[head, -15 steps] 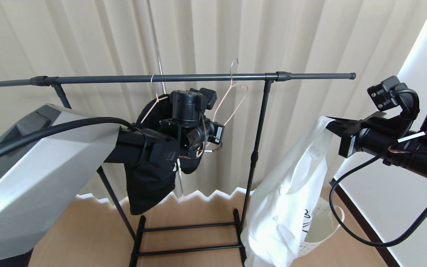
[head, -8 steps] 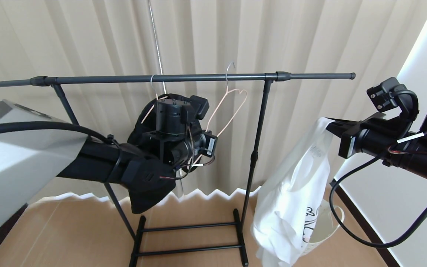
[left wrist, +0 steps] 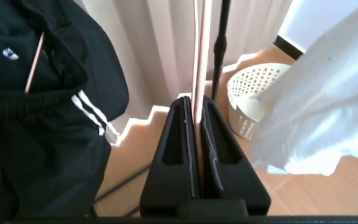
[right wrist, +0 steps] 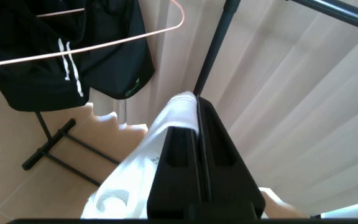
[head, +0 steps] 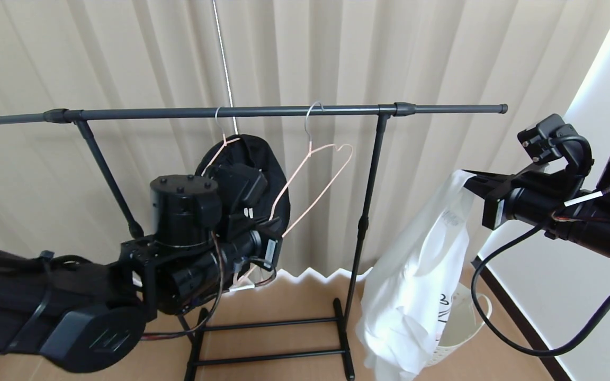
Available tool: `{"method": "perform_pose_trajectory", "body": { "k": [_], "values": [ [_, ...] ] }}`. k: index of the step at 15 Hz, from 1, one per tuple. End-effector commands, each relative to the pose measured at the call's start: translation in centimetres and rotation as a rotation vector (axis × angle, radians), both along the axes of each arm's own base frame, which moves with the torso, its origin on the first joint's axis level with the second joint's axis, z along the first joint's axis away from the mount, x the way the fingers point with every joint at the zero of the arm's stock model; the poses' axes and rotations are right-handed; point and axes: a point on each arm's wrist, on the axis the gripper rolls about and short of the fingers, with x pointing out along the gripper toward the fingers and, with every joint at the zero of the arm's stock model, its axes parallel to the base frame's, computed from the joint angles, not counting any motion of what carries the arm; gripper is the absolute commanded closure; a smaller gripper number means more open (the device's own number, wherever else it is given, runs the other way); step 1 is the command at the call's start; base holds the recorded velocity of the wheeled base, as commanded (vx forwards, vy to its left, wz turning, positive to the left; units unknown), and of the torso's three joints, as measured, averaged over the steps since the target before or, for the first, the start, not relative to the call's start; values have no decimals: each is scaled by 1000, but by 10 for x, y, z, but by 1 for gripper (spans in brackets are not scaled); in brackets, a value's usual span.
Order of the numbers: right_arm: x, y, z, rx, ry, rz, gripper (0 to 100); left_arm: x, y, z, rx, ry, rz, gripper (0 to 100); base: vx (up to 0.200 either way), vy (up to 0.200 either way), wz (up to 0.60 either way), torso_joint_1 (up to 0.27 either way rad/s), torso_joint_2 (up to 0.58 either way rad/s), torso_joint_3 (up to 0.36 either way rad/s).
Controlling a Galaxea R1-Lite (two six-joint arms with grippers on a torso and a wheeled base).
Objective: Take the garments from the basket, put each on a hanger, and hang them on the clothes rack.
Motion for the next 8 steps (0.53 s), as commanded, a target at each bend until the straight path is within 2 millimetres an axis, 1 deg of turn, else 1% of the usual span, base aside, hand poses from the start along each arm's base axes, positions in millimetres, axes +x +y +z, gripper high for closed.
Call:
{"method": "perform_pose_trajectory", "body": {
  "k": [1,2,3,4,5,6,7,8],
  "values": [
    [3,0,-3,-6,9,-13,100,-34,19,5,-19,-25,-18,100,0,0,0,0,0,0],
    [7,0,-2,-23,-3,-54,100,-47,28,0,-21,-21,-22,100,0,0,0,0,0,0],
    [12,5,3,-37,-27,-65,100,-60,35,-6,-26,-28,-36,100,0,0,0,0,0,0],
    [27,15,7,-74,-61,-51,100,-65,39,-10,-42,-43,-43,100,0,0,0,0,0,0],
    [37,19,8,-106,-82,-85,100,-69,42,-12,-52,-57,-51,100,0,0,0,0,0,0],
    [44,20,4,-124,-78,-144,100,-73,43,-15,-60,-68,-57,100,0,0,0,0,0,0],
    [52,23,-10,-141,-37,-177,100,-83,44,-22,-57,-57,-79,100,0,0,0,0,0,0],
    [61,27,-19,-148,-33,-193,100,-90,48,-26,-49,-49,-91,100,0,0,0,0,0,0]
  ]
}}
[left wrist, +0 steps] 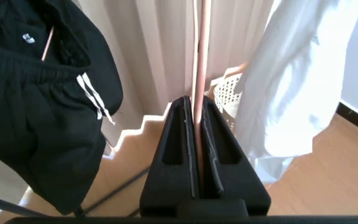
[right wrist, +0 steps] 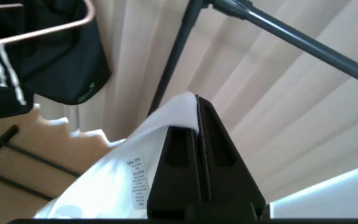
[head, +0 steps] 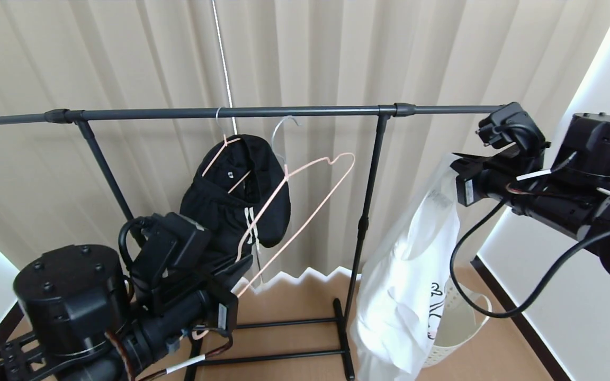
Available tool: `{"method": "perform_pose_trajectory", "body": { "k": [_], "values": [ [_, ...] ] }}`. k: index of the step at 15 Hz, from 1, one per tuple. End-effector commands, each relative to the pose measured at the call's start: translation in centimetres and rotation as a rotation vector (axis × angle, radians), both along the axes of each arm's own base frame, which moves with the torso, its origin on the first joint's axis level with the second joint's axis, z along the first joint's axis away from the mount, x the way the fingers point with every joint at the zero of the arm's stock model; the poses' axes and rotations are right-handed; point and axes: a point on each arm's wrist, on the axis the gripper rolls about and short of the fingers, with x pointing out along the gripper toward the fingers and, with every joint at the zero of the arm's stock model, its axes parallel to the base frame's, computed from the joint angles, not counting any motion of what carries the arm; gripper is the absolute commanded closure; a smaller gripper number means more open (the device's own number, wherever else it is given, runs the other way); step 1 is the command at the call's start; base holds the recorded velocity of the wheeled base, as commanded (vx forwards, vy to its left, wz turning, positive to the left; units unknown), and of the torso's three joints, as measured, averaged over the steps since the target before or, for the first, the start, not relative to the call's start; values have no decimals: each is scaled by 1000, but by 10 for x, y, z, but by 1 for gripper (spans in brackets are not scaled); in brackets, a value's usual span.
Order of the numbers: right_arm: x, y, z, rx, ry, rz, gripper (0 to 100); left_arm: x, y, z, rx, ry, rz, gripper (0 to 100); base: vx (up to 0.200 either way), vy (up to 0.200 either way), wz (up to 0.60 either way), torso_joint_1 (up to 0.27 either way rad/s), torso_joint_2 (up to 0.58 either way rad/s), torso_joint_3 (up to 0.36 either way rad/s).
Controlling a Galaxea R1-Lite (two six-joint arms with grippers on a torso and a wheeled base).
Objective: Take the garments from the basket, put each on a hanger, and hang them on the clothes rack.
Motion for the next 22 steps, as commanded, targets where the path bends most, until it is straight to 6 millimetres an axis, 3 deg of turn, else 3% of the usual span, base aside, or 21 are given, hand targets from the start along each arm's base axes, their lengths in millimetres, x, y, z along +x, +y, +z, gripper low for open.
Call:
{"method": "perform_pose_trajectory", "body": {
  "k": [1,13,22],
  "values": [
    [20,16,-22,-16,15,-31,100,-17,6,-7,12,16,-44,100,0,0,0,0,0,0],
    [23,20,-21,-15,-2,-65,100,-34,-16,-16,35,46,-253,100,0,0,0,0,0,0],
    [16,29,-22,-15,2,-36,100,-9,-47,-18,32,38,-262,100,0,0,0,0,0,0]
  ]
}}
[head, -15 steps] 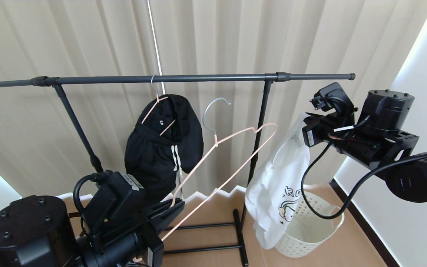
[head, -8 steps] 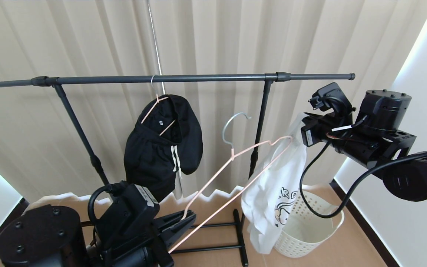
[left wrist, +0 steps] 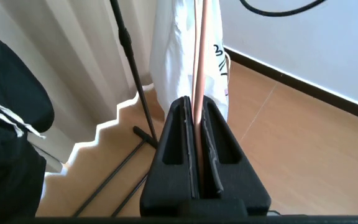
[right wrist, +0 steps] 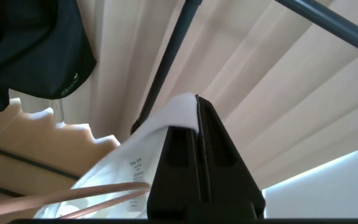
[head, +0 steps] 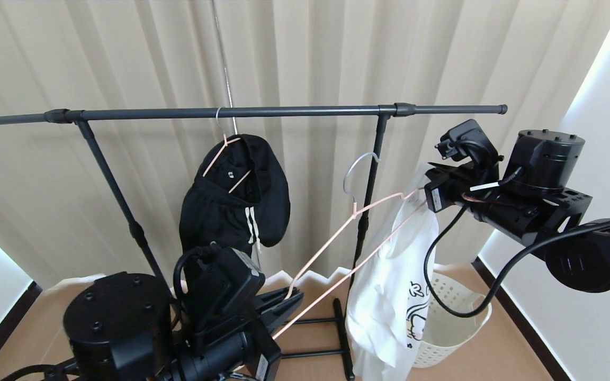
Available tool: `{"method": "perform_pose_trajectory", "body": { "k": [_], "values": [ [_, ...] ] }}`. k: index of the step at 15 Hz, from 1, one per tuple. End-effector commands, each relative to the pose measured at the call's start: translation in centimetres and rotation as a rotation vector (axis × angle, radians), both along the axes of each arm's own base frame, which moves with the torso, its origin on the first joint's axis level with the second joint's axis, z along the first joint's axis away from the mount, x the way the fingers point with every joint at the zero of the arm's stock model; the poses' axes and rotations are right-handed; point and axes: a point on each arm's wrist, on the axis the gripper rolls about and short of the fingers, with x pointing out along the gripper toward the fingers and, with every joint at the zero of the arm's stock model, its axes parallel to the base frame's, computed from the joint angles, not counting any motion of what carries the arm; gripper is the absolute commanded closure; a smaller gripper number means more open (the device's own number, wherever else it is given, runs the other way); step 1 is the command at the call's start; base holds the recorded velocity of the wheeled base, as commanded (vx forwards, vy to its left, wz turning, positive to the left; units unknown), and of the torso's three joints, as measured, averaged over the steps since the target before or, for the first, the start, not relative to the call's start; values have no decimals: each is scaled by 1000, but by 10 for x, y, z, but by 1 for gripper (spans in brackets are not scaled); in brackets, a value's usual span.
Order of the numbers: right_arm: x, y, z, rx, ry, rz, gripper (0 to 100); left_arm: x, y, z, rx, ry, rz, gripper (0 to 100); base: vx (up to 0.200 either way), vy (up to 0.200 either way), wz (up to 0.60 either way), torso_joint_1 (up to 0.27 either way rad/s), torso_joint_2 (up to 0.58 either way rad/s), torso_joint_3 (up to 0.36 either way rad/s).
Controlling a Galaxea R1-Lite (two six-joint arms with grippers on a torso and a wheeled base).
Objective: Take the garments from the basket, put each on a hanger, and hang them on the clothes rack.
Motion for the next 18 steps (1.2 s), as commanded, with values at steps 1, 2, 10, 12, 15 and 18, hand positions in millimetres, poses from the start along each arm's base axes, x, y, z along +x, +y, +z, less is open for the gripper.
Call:
{"method": "perform_pose_trajectory", "body": {
  "k": [1,2,10,12,15,18],
  "values": [
    [-3,4,0,0,-1,13,100,12,-11,-6,12,9,8,100,0,0,0,0,0,0],
    [-7,7,2,1,-4,25,100,15,-14,-8,17,11,12,100,0,0,0,0,0,0],
    [-31,20,7,-6,-5,49,100,27,-18,-5,-2,-3,48,100,0,0,0,0,0,0],
    [-45,31,9,-6,-3,98,100,27,-18,-4,-3,-6,54,100,0,0,0,0,0,0],
    [-62,42,15,0,-18,147,100,27,-18,-4,-2,-7,54,100,0,0,0,0,0,0],
    [-81,54,18,-1,-25,184,100,27,-18,-3,-3,-11,60,100,0,0,0,0,0,0]
  ]
}}
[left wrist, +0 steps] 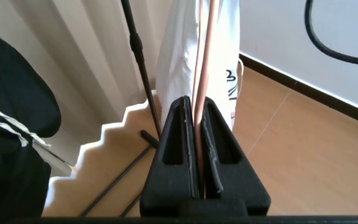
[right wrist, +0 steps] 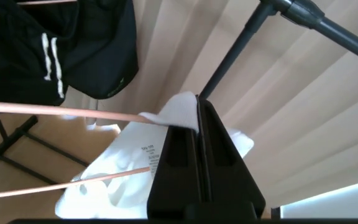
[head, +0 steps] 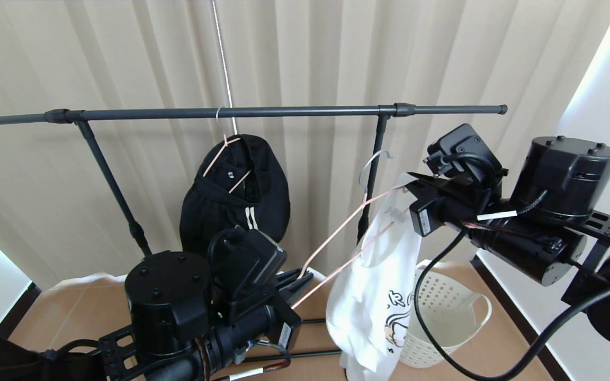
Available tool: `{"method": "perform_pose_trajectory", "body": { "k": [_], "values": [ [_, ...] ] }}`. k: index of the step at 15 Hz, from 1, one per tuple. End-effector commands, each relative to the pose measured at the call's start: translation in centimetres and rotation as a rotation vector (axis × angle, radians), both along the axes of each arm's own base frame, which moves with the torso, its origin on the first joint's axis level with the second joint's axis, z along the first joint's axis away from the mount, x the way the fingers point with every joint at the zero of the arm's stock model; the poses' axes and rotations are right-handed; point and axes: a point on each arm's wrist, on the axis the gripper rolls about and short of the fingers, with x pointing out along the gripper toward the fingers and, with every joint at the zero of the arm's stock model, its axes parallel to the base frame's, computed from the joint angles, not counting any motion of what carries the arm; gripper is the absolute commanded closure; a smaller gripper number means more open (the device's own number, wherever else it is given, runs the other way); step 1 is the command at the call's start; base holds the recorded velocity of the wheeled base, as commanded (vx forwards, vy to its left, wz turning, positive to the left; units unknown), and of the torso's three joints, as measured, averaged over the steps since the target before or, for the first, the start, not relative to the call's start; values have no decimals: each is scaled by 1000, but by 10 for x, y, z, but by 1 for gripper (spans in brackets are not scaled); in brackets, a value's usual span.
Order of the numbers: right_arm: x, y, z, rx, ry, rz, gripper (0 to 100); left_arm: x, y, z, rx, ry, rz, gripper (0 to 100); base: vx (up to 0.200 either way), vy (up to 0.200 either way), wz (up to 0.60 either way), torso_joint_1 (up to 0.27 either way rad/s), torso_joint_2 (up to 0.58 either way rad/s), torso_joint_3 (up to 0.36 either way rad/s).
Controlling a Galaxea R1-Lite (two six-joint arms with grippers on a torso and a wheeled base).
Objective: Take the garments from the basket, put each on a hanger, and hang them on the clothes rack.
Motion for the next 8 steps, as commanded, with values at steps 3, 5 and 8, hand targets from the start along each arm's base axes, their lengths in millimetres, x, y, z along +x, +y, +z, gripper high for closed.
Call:
{"method": "perform_pose_trajectory", "body": {
  "k": [3,5,8],
  "values": [
    [-26,16,6,10,-15,91,100,0,0,1,-4,-5,3,100,0,0,0,0,0,0],
    [-35,27,7,19,-17,138,100,0,-1,2,-21,-23,2,100,0,0,0,0,0,0],
    [-45,38,9,51,-8,184,100,0,-1,3,-22,-24,2,100,0,0,0,0,0,0]
  ]
}}
